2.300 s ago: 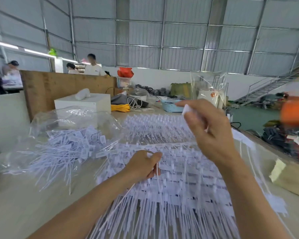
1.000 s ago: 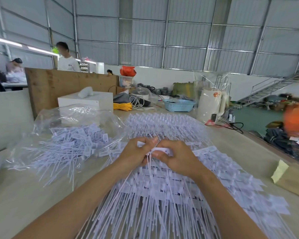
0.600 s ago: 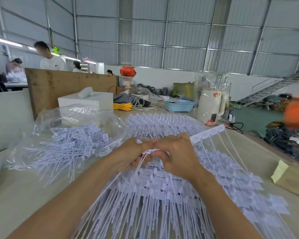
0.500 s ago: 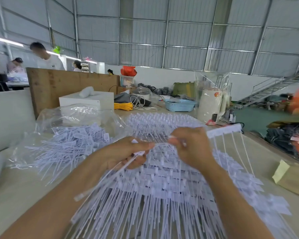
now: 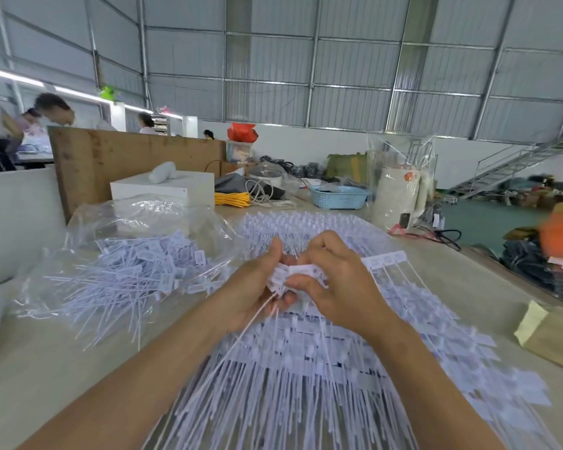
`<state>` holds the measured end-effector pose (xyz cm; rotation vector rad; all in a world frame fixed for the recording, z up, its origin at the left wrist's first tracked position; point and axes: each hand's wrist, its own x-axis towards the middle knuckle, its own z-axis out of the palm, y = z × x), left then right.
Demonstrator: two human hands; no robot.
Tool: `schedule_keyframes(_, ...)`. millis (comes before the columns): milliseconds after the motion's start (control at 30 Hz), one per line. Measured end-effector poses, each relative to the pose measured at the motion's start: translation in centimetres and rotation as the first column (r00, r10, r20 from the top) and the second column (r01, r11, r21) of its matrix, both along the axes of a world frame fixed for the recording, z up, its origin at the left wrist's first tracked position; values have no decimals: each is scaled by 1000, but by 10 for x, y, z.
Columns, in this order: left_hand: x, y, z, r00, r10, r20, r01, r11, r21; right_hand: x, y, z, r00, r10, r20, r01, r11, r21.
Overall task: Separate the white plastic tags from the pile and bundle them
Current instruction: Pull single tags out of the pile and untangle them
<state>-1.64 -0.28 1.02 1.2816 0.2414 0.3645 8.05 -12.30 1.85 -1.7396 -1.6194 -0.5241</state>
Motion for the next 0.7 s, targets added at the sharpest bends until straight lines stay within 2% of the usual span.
schedule_keyframes(100, -1, -2, 1, 992, -119, 31, 119, 993, 5, 0, 3, -1, 999, 26, -35, -25, 999, 27)
schedule_keyframes(200, 0, -2, -5, 996, -81, 42, 71, 976, 204, 4, 4, -3, 996, 68, -55, -66, 997, 42)
schedule_keyframes(267, 0, -3, -9, 994, -49, 93, 22, 962, 272, 8, 2, -3, 994, 78, -82, -77, 997, 17)
schedule_keyframes(367, 0, -3, -9, 989, 6, 151, -50, 957, 285, 15, -5, 1, 986, 62, -155, -68, 997, -33)
schedule_keyframes(500, -1, -2, -6, 984, 47, 170, -86, 970, 227, 22, -14, 7, 989, 26, -147, -36, 997, -62)
schedule_keyframes(567, -1, -3, -4, 984, 56, 167, -92, 972, 217, 22, -16, 10, 994, 31, -100, -33, 999, -25)
schedule_keyframes(700, -3, -4, -2, 981, 73, 180, -118, 961, 251, 14, -15, 15, 986, -62, 157, 46, 994, 103)
